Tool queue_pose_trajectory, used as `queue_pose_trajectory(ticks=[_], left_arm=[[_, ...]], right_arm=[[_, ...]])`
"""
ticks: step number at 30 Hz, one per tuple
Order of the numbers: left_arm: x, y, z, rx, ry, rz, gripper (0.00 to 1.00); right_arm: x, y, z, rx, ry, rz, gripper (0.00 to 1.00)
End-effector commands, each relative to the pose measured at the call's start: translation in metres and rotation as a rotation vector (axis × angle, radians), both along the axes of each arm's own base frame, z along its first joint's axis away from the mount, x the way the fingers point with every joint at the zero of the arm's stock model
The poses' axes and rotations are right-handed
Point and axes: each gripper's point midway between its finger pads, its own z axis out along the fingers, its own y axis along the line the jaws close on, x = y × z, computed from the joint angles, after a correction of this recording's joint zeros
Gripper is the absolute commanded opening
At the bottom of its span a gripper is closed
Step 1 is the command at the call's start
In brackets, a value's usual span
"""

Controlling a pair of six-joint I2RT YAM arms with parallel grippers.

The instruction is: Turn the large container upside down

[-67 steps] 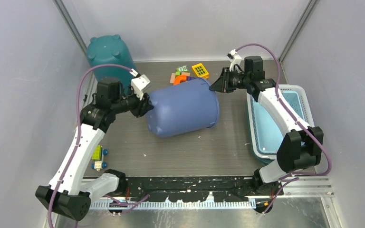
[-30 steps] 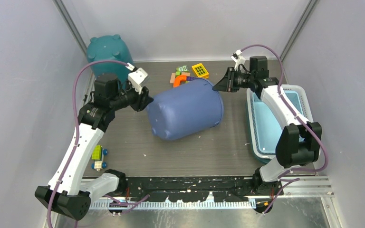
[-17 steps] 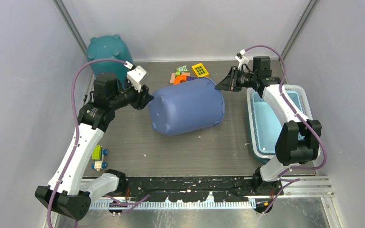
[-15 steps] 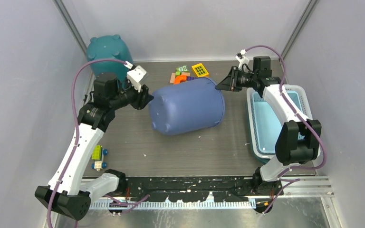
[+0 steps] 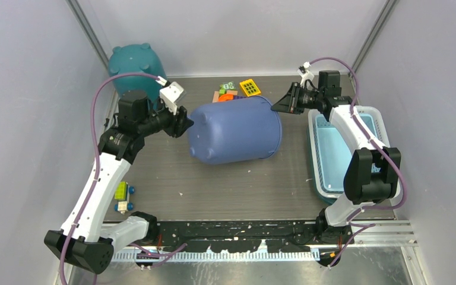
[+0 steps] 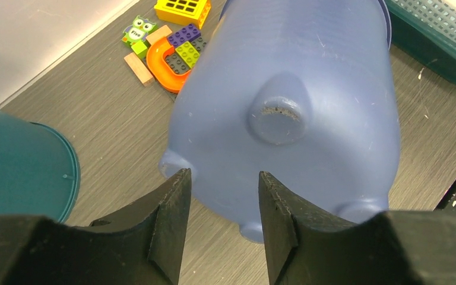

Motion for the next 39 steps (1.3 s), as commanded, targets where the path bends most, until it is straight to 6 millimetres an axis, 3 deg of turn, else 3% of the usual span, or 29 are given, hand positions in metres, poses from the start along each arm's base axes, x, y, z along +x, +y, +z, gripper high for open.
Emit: queue_pose_trajectory(ticks=[1, 11, 26, 39], left_arm=[[0.002, -0.004, 0.025, -0.024, -0.077, -0.022, 0.48], [0.001, -0.005, 0.018, -0.015, -0.068, -0.031, 0.64], [-0.001, -0.008, 0.016, -0.02, -0.058, -0.052, 0.99], [-0.007, -0.017, -0.004, -0.029, -0.011, -0.117, 1.0]], right_arm=[[-0.006, -0.006, -0.039, -0.055, 0.117, -0.033, 0.01], [-0.005, -0.009, -0.045, -0.058, 0.131, -0.045, 0.01], [-0.006, -0.011, -0.043, -0.045, 0.131, -0.049, 0.01], [-0.007, -0.009, -0.048, -0.025, 0.145, -0.048, 0.01]])
